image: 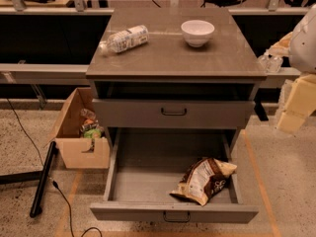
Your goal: Pick brown chip bag from middle drawer and place on counter
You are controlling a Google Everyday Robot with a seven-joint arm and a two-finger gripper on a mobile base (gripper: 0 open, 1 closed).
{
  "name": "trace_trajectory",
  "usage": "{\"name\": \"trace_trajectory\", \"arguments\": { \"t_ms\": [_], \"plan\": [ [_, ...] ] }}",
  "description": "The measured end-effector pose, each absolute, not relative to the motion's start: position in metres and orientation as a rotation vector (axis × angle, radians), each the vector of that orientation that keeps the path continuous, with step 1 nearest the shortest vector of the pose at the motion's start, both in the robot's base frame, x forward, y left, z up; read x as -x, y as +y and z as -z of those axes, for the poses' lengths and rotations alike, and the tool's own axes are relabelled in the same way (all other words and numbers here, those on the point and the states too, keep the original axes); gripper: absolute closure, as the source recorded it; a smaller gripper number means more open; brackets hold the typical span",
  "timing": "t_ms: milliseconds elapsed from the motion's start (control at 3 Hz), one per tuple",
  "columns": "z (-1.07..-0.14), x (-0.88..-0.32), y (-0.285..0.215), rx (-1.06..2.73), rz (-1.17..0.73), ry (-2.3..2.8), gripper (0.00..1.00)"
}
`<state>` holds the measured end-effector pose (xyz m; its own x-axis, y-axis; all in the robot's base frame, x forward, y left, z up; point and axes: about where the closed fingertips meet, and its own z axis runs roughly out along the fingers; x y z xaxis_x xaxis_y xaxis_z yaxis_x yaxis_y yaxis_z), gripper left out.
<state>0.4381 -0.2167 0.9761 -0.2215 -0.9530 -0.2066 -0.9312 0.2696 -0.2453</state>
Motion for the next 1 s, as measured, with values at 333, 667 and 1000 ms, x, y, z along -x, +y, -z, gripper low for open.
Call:
{"name": "trace_trajectory", "arguments": {
  "t_ms": [333, 667, 1000],
  "plan": [
    [-0.976, -0.438, -0.217, 1.725, 0.098, 2.232, 0.0],
    [-0.959, -0.443, -0.212, 1.726, 0.074, 2.195, 0.0],
    [-0.881, -0.442, -0.196, 1.777, -0.091, 2.09, 0.0]
  ]
}}
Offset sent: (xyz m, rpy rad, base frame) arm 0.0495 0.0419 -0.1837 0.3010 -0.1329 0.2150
